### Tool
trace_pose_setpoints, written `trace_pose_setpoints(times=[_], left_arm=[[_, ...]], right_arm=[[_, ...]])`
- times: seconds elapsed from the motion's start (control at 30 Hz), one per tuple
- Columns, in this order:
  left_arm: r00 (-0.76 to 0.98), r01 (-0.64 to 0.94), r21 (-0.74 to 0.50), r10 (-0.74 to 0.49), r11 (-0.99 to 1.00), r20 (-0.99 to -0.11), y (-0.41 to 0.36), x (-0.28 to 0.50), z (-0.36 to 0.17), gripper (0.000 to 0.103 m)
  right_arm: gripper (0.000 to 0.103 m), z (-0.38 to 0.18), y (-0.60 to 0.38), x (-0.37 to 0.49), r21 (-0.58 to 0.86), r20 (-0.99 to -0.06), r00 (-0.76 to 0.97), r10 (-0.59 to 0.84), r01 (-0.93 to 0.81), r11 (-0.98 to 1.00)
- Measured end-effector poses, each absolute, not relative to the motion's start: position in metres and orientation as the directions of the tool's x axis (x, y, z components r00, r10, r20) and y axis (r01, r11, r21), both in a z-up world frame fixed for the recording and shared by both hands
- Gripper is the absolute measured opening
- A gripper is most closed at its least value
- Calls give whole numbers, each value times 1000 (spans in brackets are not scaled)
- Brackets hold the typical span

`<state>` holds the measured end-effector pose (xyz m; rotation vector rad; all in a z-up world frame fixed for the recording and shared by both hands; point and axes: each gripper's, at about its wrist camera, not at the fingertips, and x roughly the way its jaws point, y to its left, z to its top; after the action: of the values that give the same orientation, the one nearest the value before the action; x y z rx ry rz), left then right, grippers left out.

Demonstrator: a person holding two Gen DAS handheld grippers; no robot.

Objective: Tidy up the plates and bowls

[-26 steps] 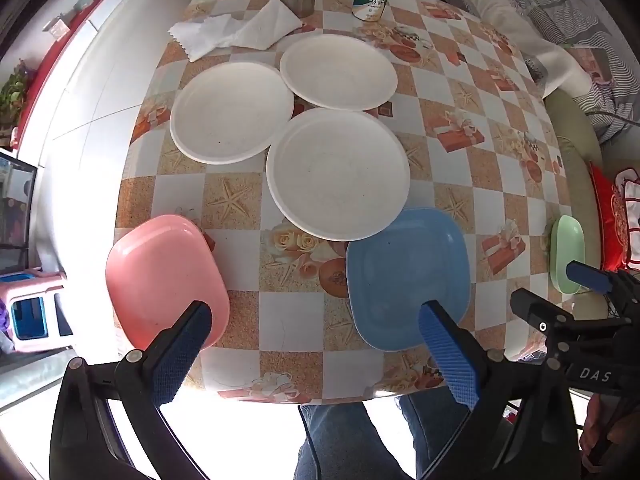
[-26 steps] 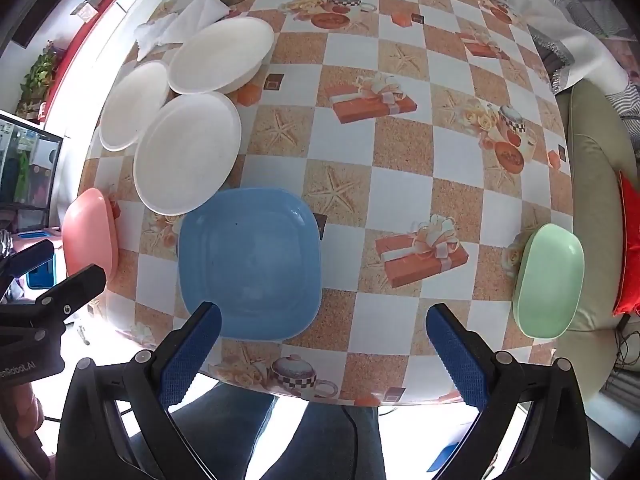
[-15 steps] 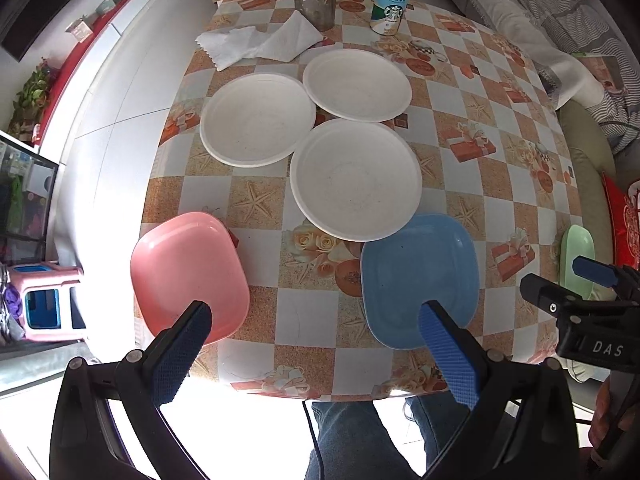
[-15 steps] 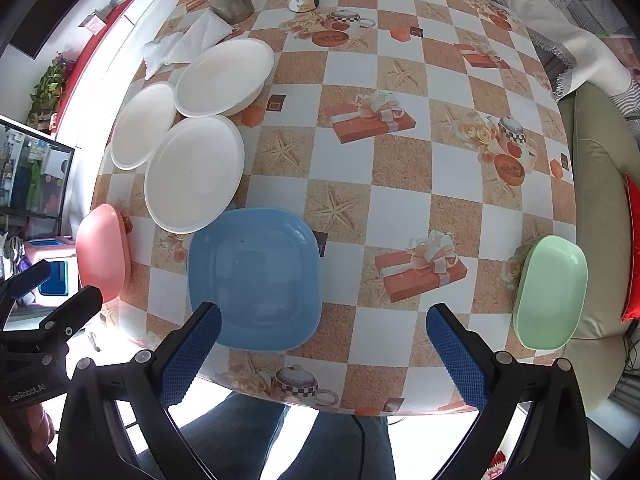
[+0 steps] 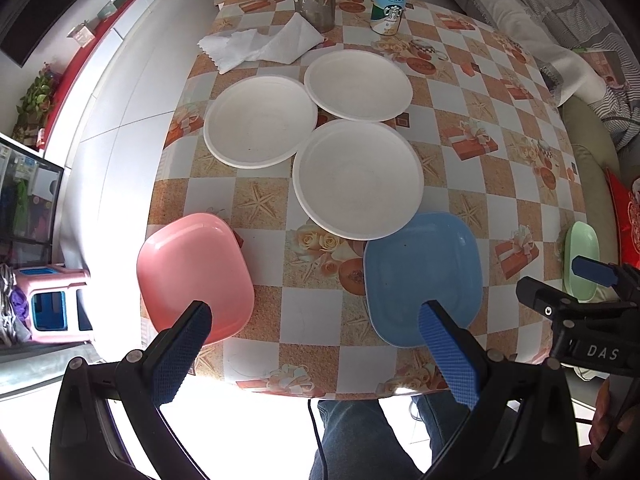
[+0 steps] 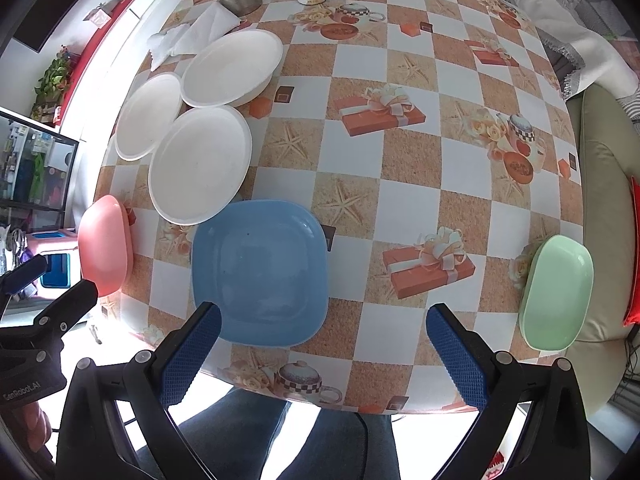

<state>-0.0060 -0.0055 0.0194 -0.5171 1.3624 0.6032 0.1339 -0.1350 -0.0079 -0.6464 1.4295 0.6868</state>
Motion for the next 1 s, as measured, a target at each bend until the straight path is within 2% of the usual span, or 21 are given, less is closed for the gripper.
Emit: trace_pose_setpoints(times=[0.27, 0.5, 0.7, 1.0], left_arm=[[114, -667, -10, 88, 745, -990, -8, -7, 16, 103], [135, -667, -21, 93, 745, -986, -7, -6, 16, 103], [146, -666, -34, 86, 745, -986, -7, -7, 15, 103], [87, -670, -2, 76, 743, -993, -8, -3, 12, 103]], right_arm=[[103, -18, -132, 129, 84, -996, -71, 47, -736, 672], [103, -13, -139, 134, 58, -998, -35, 47, -743, 667], [103, -16, -137, 134, 79, -997, -76, 34, -735, 673], [103, -19, -142, 139, 56, -998, -54, 24, -728, 683]])
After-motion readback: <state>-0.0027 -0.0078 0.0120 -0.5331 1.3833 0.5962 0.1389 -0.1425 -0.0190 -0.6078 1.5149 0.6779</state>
